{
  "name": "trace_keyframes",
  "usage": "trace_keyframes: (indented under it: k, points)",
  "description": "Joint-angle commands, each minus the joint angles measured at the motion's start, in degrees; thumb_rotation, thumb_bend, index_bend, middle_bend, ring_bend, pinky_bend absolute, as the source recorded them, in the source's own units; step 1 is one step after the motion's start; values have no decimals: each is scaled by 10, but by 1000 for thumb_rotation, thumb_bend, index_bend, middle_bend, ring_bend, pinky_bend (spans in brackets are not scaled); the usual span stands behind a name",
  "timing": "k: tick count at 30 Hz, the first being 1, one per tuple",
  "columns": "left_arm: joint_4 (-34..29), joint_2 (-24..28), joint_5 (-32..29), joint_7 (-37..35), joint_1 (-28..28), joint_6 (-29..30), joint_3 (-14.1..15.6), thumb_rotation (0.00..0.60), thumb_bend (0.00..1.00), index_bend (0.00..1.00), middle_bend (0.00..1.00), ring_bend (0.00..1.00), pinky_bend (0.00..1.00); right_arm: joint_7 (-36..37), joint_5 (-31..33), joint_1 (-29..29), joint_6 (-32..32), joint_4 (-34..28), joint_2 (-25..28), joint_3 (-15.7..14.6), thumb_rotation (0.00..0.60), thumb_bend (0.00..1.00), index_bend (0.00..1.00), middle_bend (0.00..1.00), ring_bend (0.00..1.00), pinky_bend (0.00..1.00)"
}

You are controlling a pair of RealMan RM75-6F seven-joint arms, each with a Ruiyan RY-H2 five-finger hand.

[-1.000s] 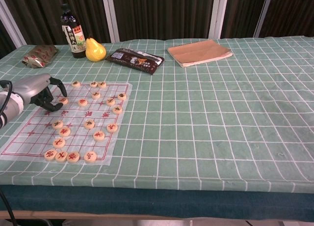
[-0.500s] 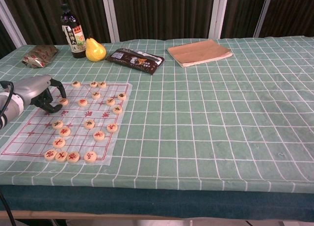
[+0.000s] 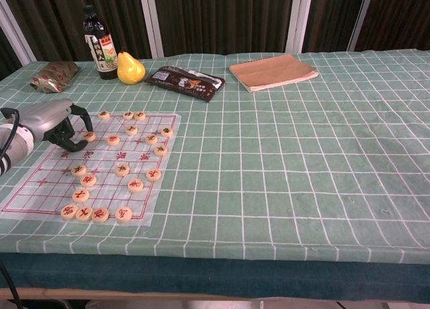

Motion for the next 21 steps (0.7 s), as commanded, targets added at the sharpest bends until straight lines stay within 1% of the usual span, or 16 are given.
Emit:
trace_keyframes:
  k: [1, 5, 10, 16, 21]
  points:
    - [-16, 5, 3, 2, 2, 9, 0, 600, 372, 511, 1000, 1000, 1000, -1, -1, 0, -1, 0, 0, -1, 600, 183, 0, 0, 0, 0]
    - [-42, 11, 0, 16, 2, 15, 1, 600, 371, 510, 1000, 1000, 1000, -1, -1, 1, -3, 0, -1, -1, 600, 183, 0, 0, 0, 0]
    - [-77, 21, 3, 37, 8, 31, 8, 600, 367, 502, 1000, 1000, 1000, 0, -2, 1, -2, 0, -1, -2, 600, 183, 0, 0, 0, 0]
    - [-136, 44, 11, 54, 24, 52, 24, 600, 369, 499, 1000, 1000, 1000, -2, -6, 3, -7, 1, -1, -4, 600, 183, 0, 0, 0, 0]
    - [-172, 59, 19, 73, 35, 65, 41, 600, 370, 499, 1000, 1000, 1000, -5, -9, 4, -10, 1, -3, -8, 600, 183, 0, 0, 0, 0]
